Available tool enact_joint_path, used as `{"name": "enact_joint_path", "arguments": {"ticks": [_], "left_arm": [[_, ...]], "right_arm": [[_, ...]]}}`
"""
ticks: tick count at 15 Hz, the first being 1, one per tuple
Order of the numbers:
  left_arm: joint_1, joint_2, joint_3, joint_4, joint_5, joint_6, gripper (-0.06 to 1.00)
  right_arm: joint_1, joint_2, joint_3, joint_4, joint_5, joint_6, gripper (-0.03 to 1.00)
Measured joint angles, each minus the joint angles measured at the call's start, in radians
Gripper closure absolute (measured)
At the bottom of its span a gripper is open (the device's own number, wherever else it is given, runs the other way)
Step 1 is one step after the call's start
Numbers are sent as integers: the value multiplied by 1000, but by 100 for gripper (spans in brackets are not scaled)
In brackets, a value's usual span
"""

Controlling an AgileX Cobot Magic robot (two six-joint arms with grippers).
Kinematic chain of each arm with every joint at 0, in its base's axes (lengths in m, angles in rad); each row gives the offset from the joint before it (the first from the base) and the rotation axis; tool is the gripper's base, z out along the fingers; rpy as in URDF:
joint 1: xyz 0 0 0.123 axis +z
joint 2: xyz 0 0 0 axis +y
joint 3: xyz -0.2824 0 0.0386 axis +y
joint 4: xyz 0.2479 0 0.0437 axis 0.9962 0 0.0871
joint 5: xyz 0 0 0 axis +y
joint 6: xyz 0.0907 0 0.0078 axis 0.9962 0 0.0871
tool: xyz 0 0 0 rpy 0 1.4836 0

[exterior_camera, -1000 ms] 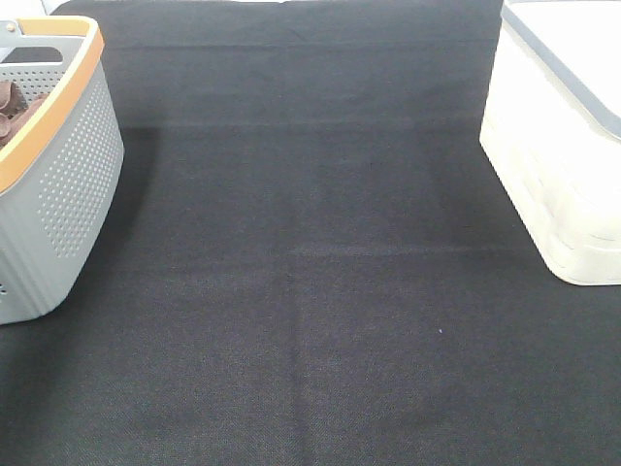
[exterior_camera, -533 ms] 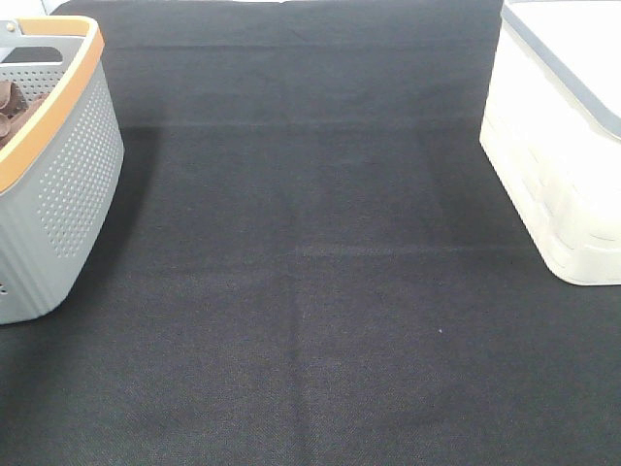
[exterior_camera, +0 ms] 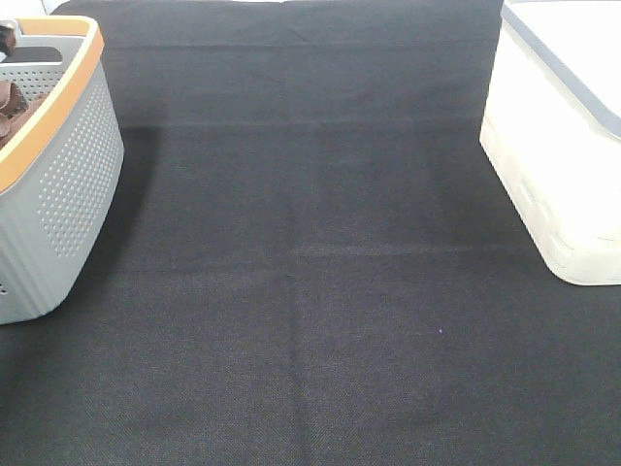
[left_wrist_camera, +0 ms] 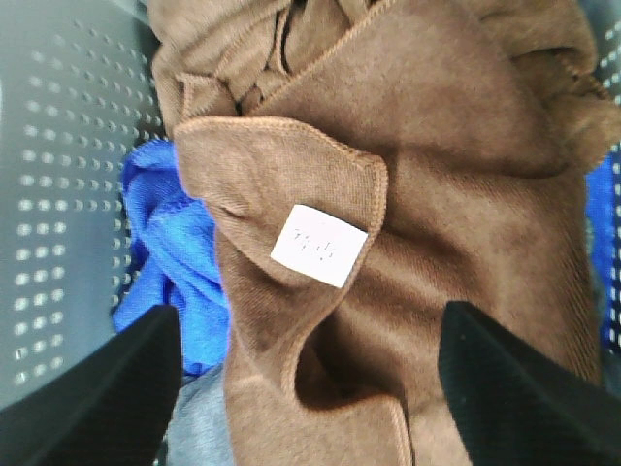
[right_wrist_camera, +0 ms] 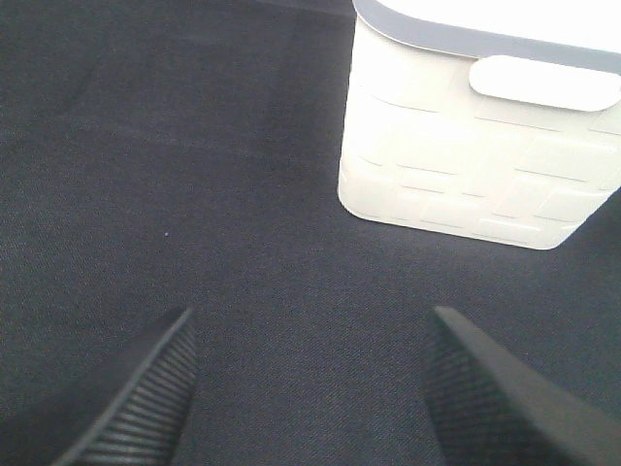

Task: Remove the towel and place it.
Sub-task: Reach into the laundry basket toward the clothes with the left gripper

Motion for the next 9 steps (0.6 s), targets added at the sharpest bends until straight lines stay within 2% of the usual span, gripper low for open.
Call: {"name": "enact_joint_path", "arguments": {"ticks": [3,6,9], "left_arm": [[16,76,-67,-1,53,-38,25],[73,141,-87,-36,104,-46,30],[82,147,-91,-91,60,-46,30]], "right_arm": [[0,0,0,0,0,0,33],[0,0,0,0,0,0,33],[0,0,0,0,0,0,33]]}}
